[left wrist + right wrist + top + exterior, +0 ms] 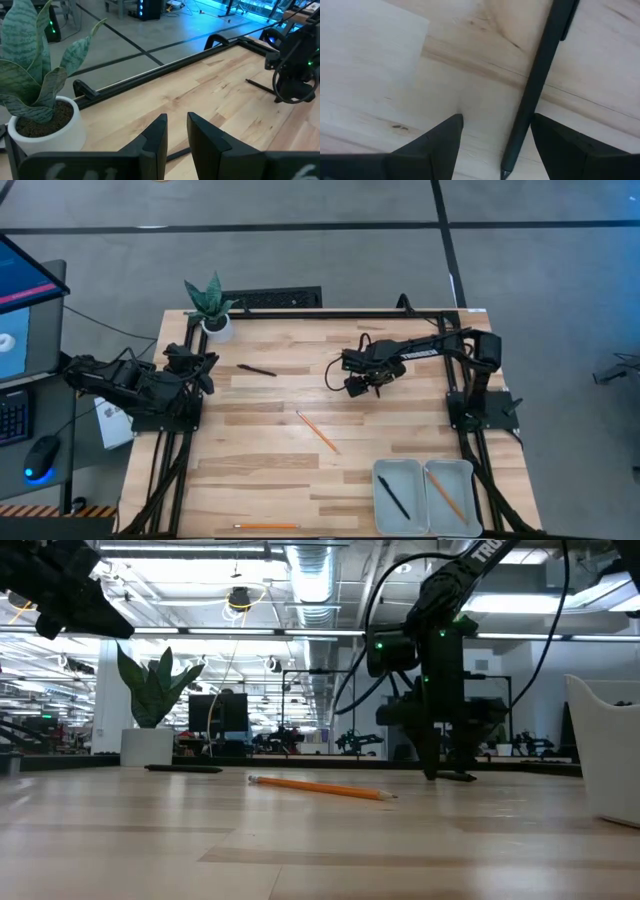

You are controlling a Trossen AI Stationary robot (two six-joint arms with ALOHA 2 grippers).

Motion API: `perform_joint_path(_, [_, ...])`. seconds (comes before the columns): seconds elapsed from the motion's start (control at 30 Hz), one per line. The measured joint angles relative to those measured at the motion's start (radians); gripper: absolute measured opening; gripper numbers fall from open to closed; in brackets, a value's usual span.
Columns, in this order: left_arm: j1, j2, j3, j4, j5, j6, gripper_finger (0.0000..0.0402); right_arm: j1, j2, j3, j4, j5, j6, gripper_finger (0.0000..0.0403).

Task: Sort pens & pencils
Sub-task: Put the top right black pen into the bottom left gray bin

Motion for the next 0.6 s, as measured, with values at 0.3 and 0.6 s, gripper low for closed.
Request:
perform_joint_path(0.3, [0.000, 0.000, 0.000, 0.000, 0.000, 0.000, 0.0064, 0.000, 0.000, 0.000, 0.011, -0.007, -0.013, 0.0194])
perform_joint_path(0.6, [0.000, 0.000, 0.000, 0.000, 0.000, 0.000, 0.0064, 0.001, 0.000, 0.001, 0.010, -0.010, -0.014, 0.0100])
